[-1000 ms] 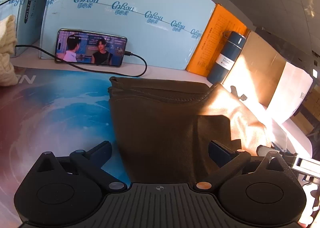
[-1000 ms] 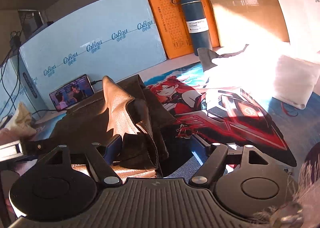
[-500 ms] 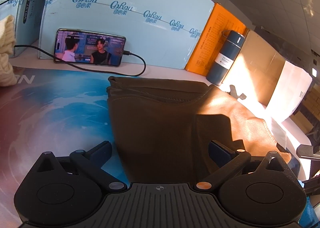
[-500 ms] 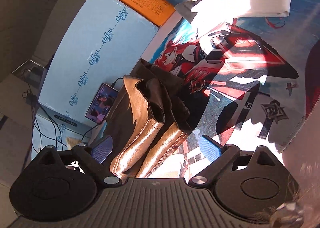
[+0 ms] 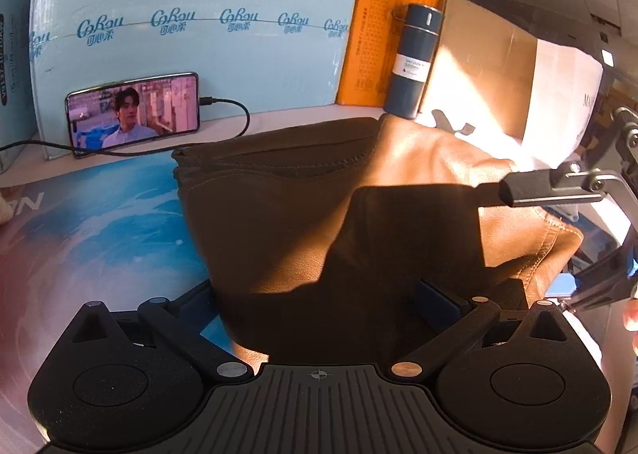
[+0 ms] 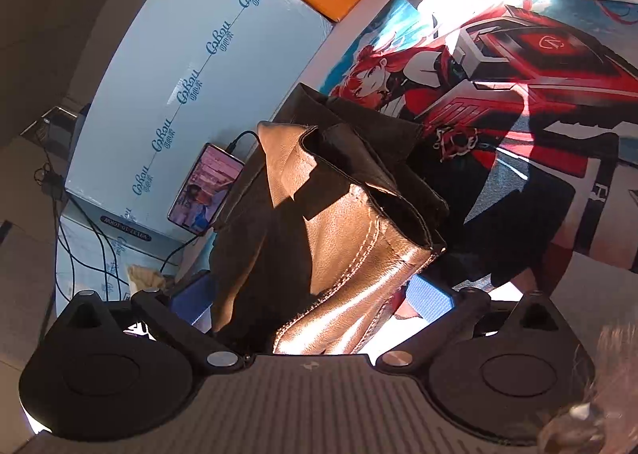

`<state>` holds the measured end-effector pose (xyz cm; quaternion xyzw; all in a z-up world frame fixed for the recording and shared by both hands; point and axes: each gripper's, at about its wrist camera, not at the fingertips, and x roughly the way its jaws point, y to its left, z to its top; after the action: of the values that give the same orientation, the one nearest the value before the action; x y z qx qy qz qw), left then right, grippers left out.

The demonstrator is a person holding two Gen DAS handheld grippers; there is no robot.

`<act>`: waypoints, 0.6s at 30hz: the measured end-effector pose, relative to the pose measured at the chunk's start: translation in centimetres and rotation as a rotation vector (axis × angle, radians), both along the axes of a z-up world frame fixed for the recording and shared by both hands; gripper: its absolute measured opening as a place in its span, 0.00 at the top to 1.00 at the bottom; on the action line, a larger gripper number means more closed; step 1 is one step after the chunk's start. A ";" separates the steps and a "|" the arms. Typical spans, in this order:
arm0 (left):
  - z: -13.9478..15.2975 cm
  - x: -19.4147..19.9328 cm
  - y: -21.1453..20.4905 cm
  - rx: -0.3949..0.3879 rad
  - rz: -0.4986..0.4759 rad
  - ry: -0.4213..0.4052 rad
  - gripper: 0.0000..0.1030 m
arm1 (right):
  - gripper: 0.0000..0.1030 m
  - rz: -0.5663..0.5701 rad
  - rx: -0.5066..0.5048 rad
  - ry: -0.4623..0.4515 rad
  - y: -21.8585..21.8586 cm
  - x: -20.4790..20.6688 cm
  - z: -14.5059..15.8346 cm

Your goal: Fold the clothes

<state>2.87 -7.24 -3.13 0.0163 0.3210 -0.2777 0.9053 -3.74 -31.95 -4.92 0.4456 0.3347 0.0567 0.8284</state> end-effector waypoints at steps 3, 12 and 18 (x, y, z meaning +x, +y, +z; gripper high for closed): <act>0.0 0.0 0.1 -0.015 -0.015 0.006 0.00 | 0.00 -0.023 0.010 -0.043 0.7 0.7 -0.3; 0.1 0.7 1.7 -0.138 -0.024 0.045 0.00 | 0.82 -0.027 -0.033 -0.068 2.0 1.2 -2.4; -0.3 2.8 4.7 -0.391 0.019 0.172 0.00 | 0.87 0.017 0.341 -0.138 -1.6 0.3 -4.8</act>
<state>5.70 -2.51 -3.43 -0.1865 0.3369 -0.3268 0.8631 -3.40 -33.52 -9.75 0.5718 0.2663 0.1502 0.7613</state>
